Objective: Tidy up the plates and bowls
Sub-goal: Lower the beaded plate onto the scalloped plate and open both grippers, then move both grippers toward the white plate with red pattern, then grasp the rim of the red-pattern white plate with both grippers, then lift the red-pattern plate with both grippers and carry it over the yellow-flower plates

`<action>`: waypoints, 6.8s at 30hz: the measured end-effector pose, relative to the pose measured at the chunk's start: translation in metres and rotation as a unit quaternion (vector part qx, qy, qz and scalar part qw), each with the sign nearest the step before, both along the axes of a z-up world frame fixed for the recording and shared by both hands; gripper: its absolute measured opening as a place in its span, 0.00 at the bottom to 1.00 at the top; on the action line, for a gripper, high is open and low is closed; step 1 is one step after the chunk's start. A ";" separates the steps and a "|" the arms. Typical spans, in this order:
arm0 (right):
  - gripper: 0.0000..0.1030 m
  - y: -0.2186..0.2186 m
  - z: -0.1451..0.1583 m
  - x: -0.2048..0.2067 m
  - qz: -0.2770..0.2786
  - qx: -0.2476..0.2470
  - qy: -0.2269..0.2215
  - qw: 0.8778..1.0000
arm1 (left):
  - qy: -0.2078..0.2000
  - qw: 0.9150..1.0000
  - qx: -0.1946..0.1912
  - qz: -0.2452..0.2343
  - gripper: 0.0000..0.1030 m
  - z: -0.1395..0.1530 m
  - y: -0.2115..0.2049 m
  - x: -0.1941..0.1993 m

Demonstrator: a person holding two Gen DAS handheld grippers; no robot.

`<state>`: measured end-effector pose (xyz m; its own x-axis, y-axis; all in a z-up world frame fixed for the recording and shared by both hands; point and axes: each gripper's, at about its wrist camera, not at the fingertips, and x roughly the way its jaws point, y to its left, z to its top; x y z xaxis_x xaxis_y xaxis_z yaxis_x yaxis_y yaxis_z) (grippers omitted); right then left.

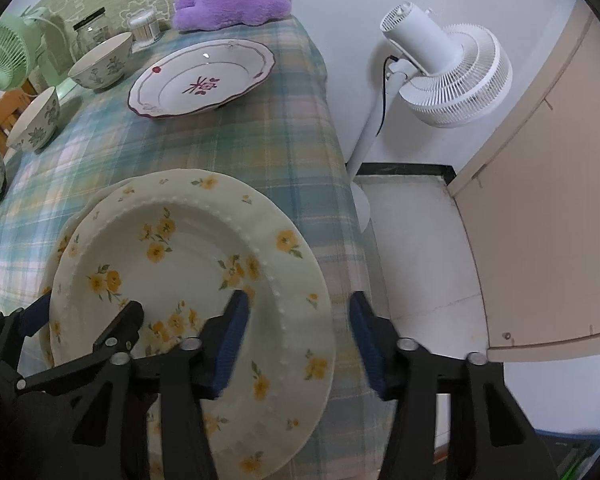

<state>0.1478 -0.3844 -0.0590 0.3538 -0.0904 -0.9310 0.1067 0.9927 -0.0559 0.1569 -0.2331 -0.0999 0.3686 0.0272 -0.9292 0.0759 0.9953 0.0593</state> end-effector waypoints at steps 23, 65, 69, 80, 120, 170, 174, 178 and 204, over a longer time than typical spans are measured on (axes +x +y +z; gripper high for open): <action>0.39 0.023 -0.008 0.005 0.025 0.006 0.021 0.999 | -0.015 0.999 -0.024 0.021 0.83 0.015 0.027 -0.007; 0.65 0.119 0.067 0.001 -0.014 0.018 -0.090 0.996 | -0.089 0.995 -0.047 -0.005 0.93 0.084 0.140 0.003; 0.66 0.127 0.071 0.006 -0.017 0.014 -0.095 0.995 | -0.095 0.994 -0.049 -0.004 0.93 0.089 0.147 0.008; 0.66 0.111 0.079 0.042 -0.015 0.024 -0.114 0.993 | -0.105 0.993 -0.053 0.012 0.93 0.092 0.131 0.043; 0.66 0.020 -0.013 0.257 0.070 0.073 -0.082 0.992 | -0.057 0.995 0.003 0.077 0.69 0.005 0.011 0.227; 0.56 0.028 0.033 0.214 0.027 0.046 -0.089 0.995 | -0.101 0.995 -0.002 0.024 0.56 0.056 0.011 0.180; 0.56 0.037 0.048 0.189 0.025 0.039 -0.098 0.994 | -0.108 0.994 -0.010 0.020 0.56 0.066 0.019 0.158; 0.56 0.044 0.060 0.162 0.020 0.033 -0.106 0.994 | -0.115 0.993 -0.017 0.015 0.56 0.076 0.026 0.135; 0.56 0.056 0.066 0.005 -0.046 0.000 -0.090 0.995 | -0.087 0.993 -0.046 -0.061 0.56 0.068 0.038 0.008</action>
